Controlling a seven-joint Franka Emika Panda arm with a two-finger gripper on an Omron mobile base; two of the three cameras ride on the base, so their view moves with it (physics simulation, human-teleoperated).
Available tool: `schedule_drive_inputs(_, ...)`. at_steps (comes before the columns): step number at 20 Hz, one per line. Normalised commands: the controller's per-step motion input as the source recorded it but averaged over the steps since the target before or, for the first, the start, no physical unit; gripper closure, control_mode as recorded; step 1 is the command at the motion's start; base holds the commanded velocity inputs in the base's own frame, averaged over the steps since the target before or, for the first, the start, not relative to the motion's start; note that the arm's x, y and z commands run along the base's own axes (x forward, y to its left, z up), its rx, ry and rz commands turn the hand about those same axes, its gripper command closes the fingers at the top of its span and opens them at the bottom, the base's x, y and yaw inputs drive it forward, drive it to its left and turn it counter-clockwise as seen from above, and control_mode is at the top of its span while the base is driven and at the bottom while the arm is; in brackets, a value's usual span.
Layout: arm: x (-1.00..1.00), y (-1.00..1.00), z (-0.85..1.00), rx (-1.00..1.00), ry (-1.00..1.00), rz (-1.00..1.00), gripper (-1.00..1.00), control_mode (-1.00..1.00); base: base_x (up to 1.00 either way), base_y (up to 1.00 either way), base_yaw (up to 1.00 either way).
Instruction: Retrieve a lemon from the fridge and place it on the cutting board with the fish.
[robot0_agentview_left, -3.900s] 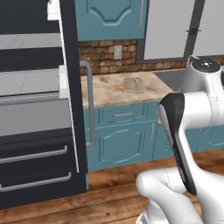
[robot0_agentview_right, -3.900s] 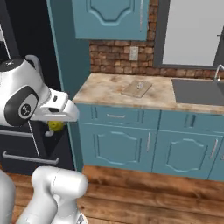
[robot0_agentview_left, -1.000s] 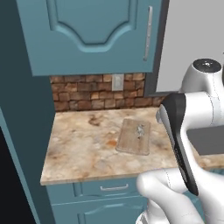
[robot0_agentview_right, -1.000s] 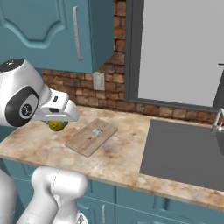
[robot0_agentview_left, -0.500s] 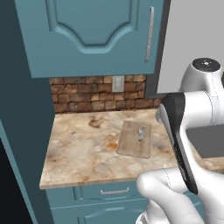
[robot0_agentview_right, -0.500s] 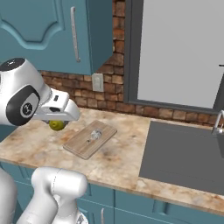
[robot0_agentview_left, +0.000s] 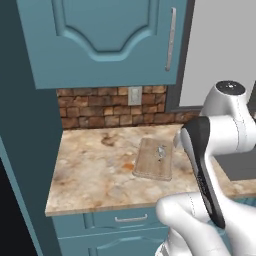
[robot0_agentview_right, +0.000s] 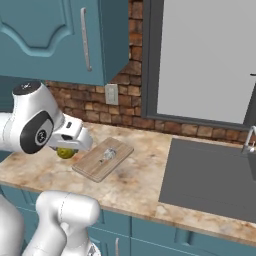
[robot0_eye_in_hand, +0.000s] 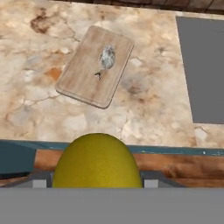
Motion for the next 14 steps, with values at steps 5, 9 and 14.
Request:
schedule_drive_inputs(5,0.58,0.38,-0.45,0.00,-0.03,0.00,1.00,-1.00,0.00,0.00,0.00)
schedule_drive_inputs(9,0.69,0.17,-0.60,0.00,-0.10,0.00,1.00,-1.00,0.00,0.00,0.00)
schedule_drive_inputs(14,0.88,0.00,-0.27,0.00,0.12,0.04,1.00,-1.00,0.00,0.00,0.00)
